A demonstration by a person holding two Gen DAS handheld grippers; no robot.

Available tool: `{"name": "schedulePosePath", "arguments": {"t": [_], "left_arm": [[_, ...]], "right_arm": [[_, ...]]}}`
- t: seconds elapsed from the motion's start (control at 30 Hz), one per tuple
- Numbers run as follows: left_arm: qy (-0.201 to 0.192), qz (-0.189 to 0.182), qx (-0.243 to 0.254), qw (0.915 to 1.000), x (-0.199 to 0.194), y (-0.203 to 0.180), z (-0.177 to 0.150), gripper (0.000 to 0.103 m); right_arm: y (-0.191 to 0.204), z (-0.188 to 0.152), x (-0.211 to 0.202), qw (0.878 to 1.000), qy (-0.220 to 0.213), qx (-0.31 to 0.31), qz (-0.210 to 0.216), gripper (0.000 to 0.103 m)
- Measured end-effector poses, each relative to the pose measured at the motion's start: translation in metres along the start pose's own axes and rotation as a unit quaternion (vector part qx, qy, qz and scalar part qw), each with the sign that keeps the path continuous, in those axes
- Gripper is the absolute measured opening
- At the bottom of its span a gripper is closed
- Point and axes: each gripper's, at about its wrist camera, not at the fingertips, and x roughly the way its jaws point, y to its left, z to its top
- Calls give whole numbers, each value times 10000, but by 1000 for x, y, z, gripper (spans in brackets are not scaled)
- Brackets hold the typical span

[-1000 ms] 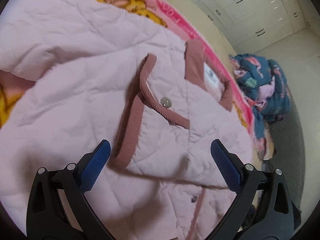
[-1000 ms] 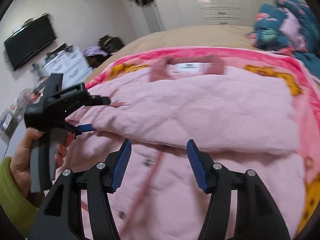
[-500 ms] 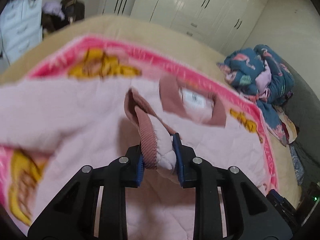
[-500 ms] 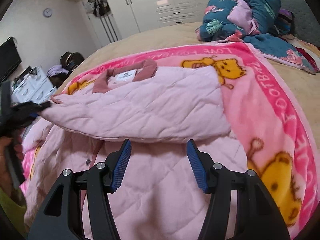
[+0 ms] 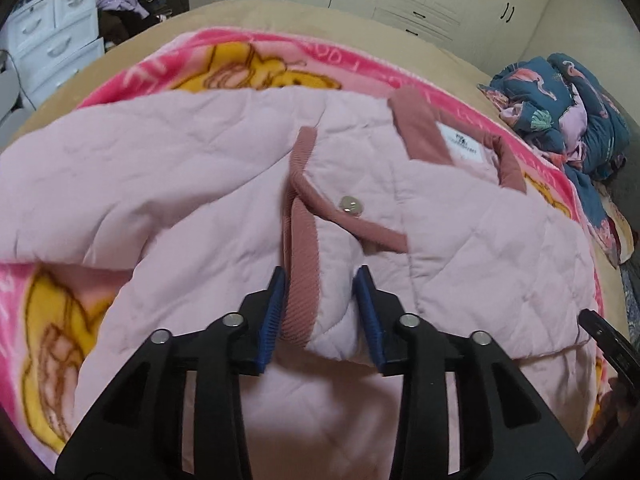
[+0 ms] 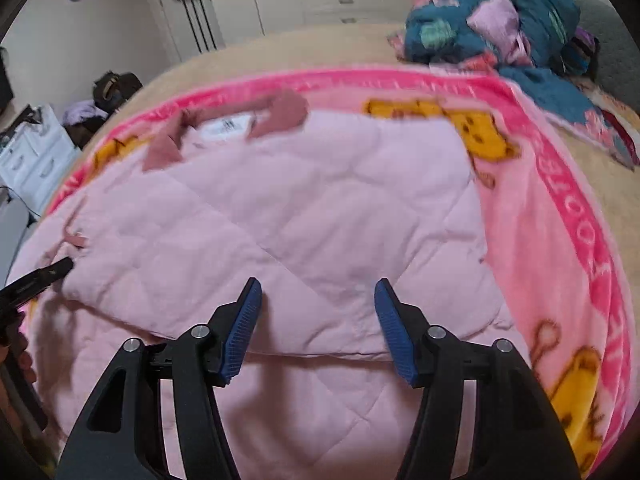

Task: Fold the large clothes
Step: 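Grasp the jacket front edge with the left gripper and fold it over, then move the left gripper to the other sleeve cuff and grasp it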

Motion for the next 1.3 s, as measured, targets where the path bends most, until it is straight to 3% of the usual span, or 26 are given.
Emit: {"name": "schedulePosePath", "arguments": {"t": [0.2,0.27,0.33,0.4,0.47,0.63,0.7,0.97,1.3], "left_arm": [[-22,-173,-167,9997,-17,9,-1,40],[-159,-125,-80,9998,-33,8,-3,63],[-256,-62,-93,9996,-44,12,-3,71],[-305,-9,-198,9993,-54,19,-3,81],[-358,82,-276,9989,-61,26,-2,94],[-476,204,-529,9973,-76,50,-2,94],[-509,242,-537,9970,-80,58,-1,94],[-655,603,-702,9935,-93,104,6,94],[-677,722,-1303,9865,-96,165,-1,94]], "right_arm": [[-5,-2,6,9997,92,227,65,59],[-2,-4,-8,9991,-70,281,301,60],[3,-7,-21,9984,-173,294,444,64],[12,-10,-35,9977,-307,263,542,86],[20,-10,-48,9970,-440,181,607,87],[43,-8,-73,9953,-621,3,743,91],[52,-7,-80,9948,-729,-49,708,98],[103,5,-93,9906,-929,-307,958,98],[196,11,-81,9816,-830,-939,1442,98]]}}
